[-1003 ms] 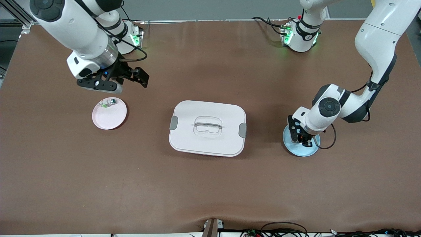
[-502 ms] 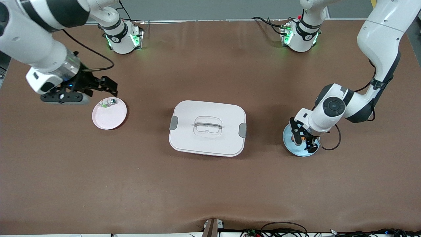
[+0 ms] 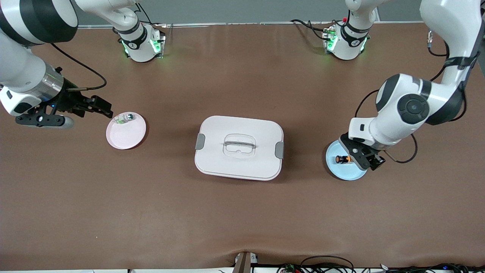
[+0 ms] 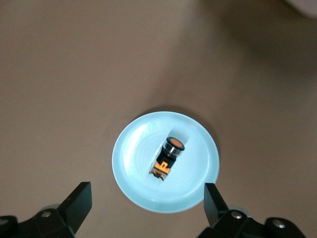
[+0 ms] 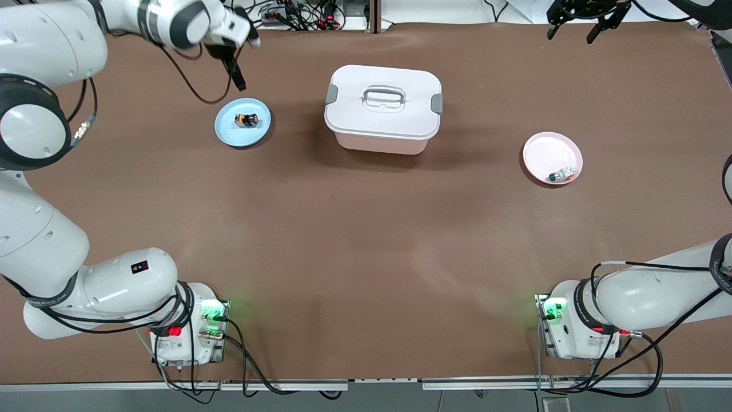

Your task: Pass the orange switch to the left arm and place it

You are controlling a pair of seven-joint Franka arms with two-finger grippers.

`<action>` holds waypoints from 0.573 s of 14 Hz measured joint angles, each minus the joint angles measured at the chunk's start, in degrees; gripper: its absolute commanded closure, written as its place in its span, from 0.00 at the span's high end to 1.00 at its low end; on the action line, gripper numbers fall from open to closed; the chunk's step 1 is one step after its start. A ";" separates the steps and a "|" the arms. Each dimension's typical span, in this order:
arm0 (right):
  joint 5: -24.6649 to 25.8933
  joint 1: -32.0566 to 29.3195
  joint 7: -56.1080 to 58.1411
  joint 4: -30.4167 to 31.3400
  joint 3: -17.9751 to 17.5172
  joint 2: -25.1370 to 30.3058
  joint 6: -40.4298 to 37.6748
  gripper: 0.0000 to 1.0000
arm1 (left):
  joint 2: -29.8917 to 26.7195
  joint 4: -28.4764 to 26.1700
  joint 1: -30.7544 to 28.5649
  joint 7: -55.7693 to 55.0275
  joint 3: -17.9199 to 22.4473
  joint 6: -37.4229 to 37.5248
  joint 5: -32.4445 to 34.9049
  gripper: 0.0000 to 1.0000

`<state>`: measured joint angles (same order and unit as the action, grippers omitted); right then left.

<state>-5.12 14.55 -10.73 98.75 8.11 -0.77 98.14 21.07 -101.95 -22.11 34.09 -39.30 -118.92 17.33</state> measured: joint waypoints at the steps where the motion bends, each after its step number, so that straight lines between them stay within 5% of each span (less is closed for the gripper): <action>1: 0.07 -0.58 0.22 -0.19 0.01 -0.39 0.08 1.00 | -0.06 3.01 0.08 -2.83 -0.75 3.55 -1.61 1.00; 8: 0.20 -6.92 5.57 -2.77 -0.19 -3.99 0.29 1.00 | -1.28 18.43 -0.90 -29.58 -1.39 19.43 -7.33 1.00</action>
<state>-4.92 7.63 -5.16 95.98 7.92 -4.77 98.43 19.79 -83.52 -23.01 4.51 -40.69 -99.49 10.00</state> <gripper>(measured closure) 0.000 0.000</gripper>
